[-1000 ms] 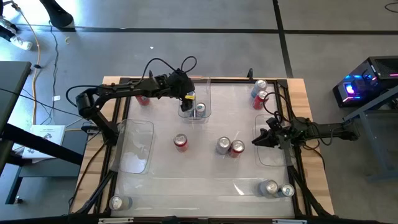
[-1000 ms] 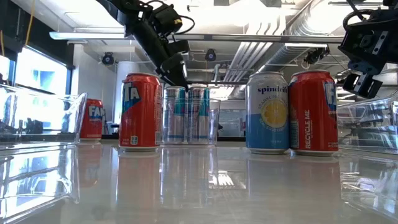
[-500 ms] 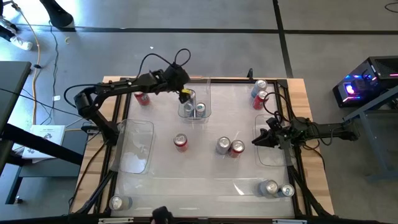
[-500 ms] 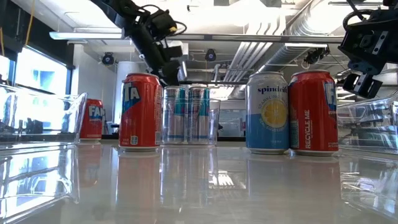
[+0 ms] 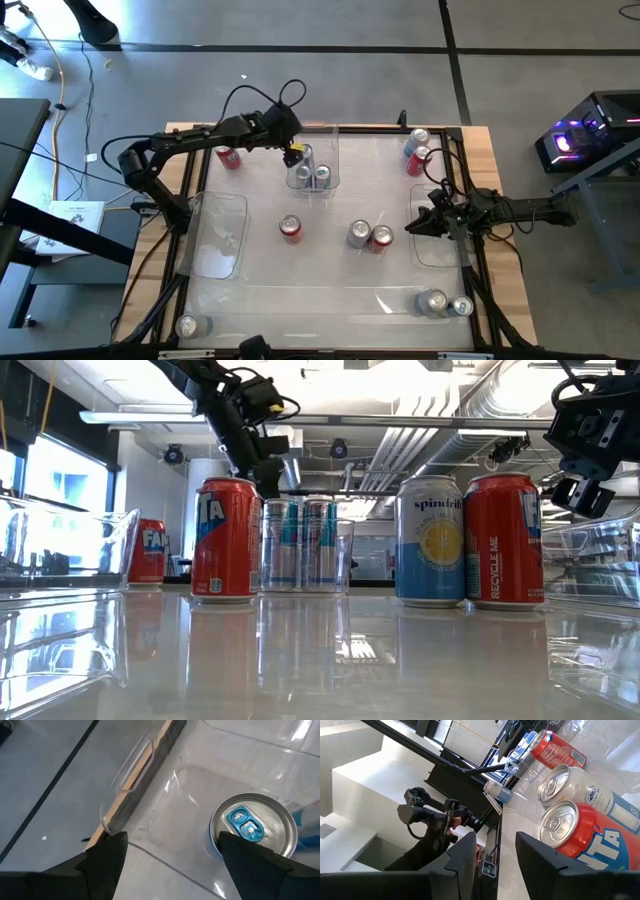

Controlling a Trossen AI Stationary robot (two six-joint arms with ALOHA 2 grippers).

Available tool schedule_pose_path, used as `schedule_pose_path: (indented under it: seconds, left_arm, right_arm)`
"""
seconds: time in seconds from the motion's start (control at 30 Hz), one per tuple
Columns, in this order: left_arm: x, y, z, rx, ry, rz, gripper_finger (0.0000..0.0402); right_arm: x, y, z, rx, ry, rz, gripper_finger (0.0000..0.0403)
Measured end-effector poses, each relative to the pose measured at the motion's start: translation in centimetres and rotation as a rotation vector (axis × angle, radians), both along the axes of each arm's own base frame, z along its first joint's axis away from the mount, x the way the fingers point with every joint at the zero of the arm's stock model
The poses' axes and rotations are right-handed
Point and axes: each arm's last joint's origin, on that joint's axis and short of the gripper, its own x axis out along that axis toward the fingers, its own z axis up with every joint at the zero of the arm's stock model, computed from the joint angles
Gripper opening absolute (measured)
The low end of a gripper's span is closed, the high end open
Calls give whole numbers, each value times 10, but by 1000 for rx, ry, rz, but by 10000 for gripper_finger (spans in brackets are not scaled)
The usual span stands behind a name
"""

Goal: Sort soda cans
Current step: Put the left blue soda can into the top center transparent bin

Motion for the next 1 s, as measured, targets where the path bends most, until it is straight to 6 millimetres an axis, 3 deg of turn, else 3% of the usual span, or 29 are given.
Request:
schedule_pose_path:
  seconds: [0.47,0.77,1.0]
  left_arm:
    - [7,-3,17,4,-22,-16,310]
    - [10,0,19,-70,-109,-156,310]
    - [5,9,19,-50,-106,-165,338]
  right_arm:
    - [0,0,0,0,0,1,132]
    - [0,0,0,0,0,0,132]
    - [0,0,0,0,0,0,132]
